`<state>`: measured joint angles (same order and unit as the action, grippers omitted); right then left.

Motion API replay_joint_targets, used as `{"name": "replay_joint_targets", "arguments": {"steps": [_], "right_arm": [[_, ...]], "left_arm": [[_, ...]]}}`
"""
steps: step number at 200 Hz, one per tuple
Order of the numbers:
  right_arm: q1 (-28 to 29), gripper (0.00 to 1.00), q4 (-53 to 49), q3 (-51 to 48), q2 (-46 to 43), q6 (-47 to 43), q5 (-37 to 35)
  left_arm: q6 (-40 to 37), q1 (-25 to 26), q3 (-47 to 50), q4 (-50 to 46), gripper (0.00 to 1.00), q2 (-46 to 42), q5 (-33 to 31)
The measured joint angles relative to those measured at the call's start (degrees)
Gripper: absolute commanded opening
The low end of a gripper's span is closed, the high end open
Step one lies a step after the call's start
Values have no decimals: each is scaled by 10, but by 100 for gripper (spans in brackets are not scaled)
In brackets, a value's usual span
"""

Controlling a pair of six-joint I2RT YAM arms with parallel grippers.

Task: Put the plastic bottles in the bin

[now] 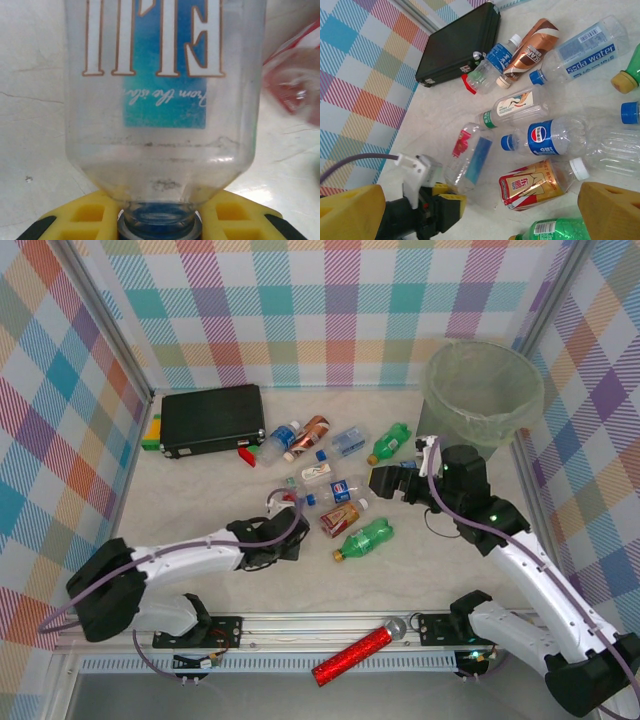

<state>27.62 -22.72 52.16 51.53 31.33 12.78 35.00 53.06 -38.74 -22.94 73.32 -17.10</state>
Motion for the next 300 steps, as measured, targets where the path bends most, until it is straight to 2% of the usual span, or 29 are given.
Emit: {"name": "replay_joint_targets", "arguments": {"steps": [37, 76, 109, 144, 207, 275, 300], "right_arm": [[2, 99, 28, -1, 17, 22, 32], [4, 100, 110, -20, 43, 72, 110], [30, 91, 159, -24, 75, 101, 153], [78, 87, 173, -10, 138, 115, 165], [170, 86, 166, 99, 286, 115, 164], [190, 71, 151, 156, 369, 113, 162], [190, 54, 146, 159, 372, 111, 162]], "left_arm": [[-15, 1, 9, -5, 13, -111, 15], [-33, 4, 10, -5, 13, -202, 32], [-45, 5, 11, -4, 13, -260, 53], [-51, 6, 18, -3, 13, -297, 64], [-66, 9, 19, -3, 13, -306, 91], [-76, 9, 19, -2, 14, -306, 104], [-77, 9, 22, -2, 15, -306, 108]]}}
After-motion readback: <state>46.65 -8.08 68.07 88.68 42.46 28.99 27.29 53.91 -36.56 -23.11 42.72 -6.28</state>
